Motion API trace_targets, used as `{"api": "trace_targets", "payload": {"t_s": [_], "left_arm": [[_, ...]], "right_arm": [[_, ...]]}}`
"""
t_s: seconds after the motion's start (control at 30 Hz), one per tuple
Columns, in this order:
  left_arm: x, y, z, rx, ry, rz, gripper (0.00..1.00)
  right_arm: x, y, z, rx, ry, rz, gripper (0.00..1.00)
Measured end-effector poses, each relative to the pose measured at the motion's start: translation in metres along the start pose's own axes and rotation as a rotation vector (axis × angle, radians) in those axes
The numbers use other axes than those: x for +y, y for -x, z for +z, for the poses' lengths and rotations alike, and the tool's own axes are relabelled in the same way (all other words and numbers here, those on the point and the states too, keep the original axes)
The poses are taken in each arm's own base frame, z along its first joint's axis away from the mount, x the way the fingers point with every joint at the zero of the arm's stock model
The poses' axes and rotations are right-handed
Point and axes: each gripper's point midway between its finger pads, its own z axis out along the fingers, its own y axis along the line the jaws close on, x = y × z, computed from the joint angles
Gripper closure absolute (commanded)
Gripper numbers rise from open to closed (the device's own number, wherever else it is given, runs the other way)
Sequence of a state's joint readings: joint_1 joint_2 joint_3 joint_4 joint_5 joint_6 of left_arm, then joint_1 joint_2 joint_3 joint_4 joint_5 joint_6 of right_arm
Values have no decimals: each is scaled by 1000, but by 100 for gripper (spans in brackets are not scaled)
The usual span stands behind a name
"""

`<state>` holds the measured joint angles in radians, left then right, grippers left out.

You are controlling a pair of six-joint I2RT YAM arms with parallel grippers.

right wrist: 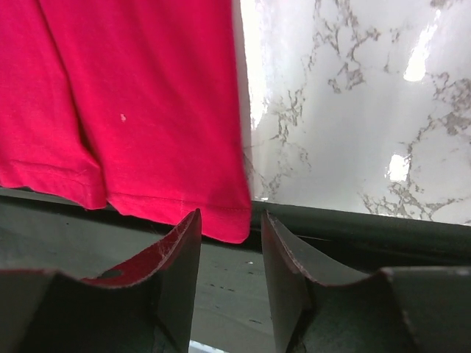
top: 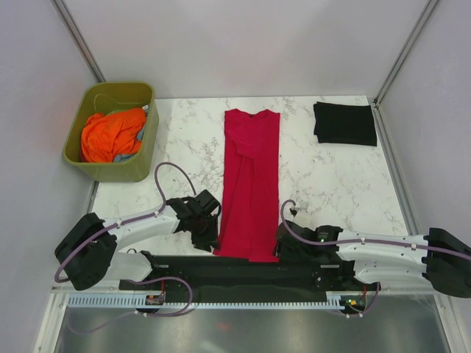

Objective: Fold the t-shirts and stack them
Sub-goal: Fold the tshirt

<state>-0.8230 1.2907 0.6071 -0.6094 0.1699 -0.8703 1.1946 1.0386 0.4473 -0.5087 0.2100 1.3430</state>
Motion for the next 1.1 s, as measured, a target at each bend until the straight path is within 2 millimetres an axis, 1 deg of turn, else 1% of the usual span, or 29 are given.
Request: {"api": "trace_targets", "payload": {"t_s": [0.13, 0.27, 0.33, 0.4, 0.47, 0.63, 0.73, 0.8, 0.83, 0.87, 1.0, 1.1], "left_arm": [[4, -4, 5, 11, 4, 1, 64], [6, -5, 6, 13, 7, 1, 77], [6, -6, 7, 15, 7, 1, 81], [2, -6, 8, 17, -11, 3, 92], [0, -5, 8, 18, -22, 3, 98], [-5, -5, 9, 21, -46, 7, 98], [-7, -4, 10, 18, -53, 9, 98], [-7, -4, 10, 18, -54, 9, 98], [-7, -4, 10, 18, -55, 9, 98], [-7, -4, 10, 18, -56, 10, 98], [-8, -4, 8, 14, -61, 11, 98], [-10, -2, 3, 2, -76, 15, 98]], "right_arm": [[-6, -6, 5, 14, -12, 5, 53], [-11, -9, 9, 16, -17, 13, 55], [-13, -10, 11, 16, -17, 21, 55], [-14, -11, 12, 15, -9, 31, 57], [-13, -11, 13, 11, 7, 40, 57], [-7, -9, 11, 2, 45, 55, 58], [-3, -8, 11, -3, 63, 59, 63], [0, -7, 11, -5, 72, 61, 79], [1, -7, 11, -5, 77, 64, 94], [1, -7, 11, -4, 81, 66, 100], [2, -7, 10, -4, 97, 85, 100], [8, -5, 5, -11, 127, 92, 100]]}}
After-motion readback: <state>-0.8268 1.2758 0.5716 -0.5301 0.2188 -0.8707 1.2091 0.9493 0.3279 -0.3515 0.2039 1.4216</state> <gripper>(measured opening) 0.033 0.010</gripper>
